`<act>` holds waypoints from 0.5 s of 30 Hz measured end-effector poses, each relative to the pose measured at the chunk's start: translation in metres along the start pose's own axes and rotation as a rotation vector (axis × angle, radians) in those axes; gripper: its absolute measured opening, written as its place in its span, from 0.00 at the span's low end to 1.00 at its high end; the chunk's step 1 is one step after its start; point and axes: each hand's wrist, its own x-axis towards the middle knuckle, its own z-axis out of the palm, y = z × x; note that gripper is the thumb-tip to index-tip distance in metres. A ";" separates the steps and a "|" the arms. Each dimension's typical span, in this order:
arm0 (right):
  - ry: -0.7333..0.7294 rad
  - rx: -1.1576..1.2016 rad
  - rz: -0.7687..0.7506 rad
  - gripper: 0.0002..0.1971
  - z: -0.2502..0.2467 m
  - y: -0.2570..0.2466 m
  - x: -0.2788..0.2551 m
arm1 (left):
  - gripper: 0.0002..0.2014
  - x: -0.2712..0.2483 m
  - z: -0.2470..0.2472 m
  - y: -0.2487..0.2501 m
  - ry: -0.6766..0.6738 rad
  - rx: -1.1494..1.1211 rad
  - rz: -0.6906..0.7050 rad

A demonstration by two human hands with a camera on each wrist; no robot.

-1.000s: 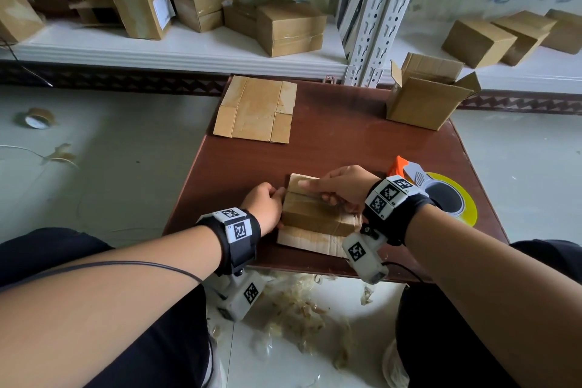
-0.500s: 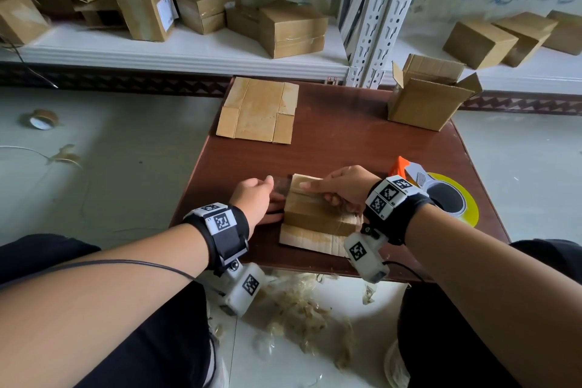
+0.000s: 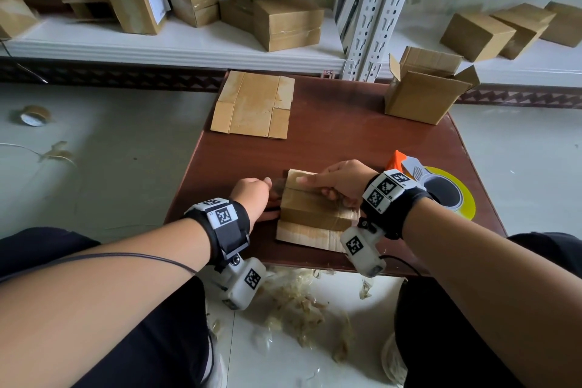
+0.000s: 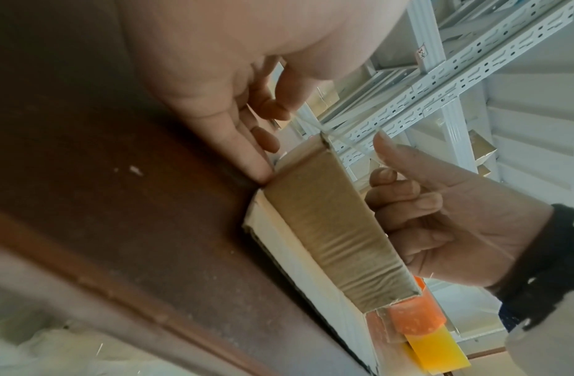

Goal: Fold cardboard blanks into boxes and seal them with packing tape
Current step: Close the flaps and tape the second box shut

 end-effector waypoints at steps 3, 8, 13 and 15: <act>0.007 -0.010 0.002 0.26 0.001 0.000 0.000 | 0.10 -0.002 0.000 0.001 -0.025 -0.028 -0.013; 0.003 0.000 0.005 0.26 0.001 -0.001 -0.001 | 0.12 0.008 -0.003 -0.008 -0.017 0.144 0.118; 0.006 0.021 0.001 0.25 0.003 -0.001 -0.003 | 0.17 0.007 -0.003 -0.014 0.042 0.570 0.370; 0.011 0.021 0.002 0.25 0.003 0.000 -0.002 | 0.13 0.003 -0.001 -0.014 0.101 0.718 0.478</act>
